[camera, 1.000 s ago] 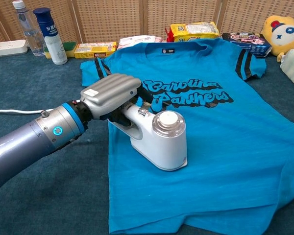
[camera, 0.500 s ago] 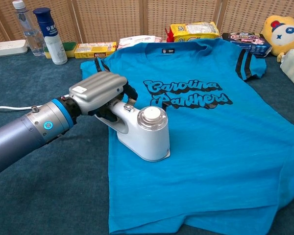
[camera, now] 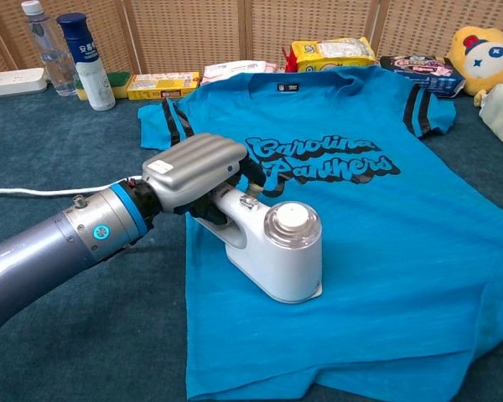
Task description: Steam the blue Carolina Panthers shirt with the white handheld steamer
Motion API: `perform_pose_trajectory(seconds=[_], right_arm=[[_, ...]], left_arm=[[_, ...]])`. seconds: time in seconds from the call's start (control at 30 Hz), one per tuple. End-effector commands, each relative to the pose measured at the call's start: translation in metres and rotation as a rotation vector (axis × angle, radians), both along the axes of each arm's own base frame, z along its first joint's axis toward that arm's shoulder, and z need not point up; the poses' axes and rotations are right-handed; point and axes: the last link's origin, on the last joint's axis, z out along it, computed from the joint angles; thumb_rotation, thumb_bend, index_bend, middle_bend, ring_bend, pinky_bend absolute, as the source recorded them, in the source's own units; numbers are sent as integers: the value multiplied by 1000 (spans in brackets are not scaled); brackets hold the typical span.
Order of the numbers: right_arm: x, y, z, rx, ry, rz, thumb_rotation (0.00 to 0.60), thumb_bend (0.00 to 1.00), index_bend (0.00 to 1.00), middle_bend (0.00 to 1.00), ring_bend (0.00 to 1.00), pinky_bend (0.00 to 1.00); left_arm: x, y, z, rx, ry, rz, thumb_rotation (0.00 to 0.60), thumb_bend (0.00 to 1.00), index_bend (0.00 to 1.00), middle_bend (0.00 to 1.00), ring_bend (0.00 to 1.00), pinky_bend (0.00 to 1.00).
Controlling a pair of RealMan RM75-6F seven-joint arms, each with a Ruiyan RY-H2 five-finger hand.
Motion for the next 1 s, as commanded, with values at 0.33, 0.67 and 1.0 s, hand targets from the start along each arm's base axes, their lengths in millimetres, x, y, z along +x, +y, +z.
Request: perform_pose_trajectory(seconds=[0.33, 0.67, 1.0], right_arm=[[0, 0, -1, 3, -2, 2, 600, 604, 696, 685, 729, 816], [2, -1, -4, 10, -2, 6, 600, 604, 696, 686, 729, 816], [1, 0, -2, 6, 0, 2, 600, 604, 697, 686, 729, 817]], left_arm=[[-17, 10, 6, 40, 64, 7, 600, 488, 763, 800, 706, 761], [-36, 22, 18, 80, 96, 35, 600, 488, 763, 801, 706, 761], [-20, 7, 11, 33, 64, -28, 600, 486, 763, 800, 706, 761]])
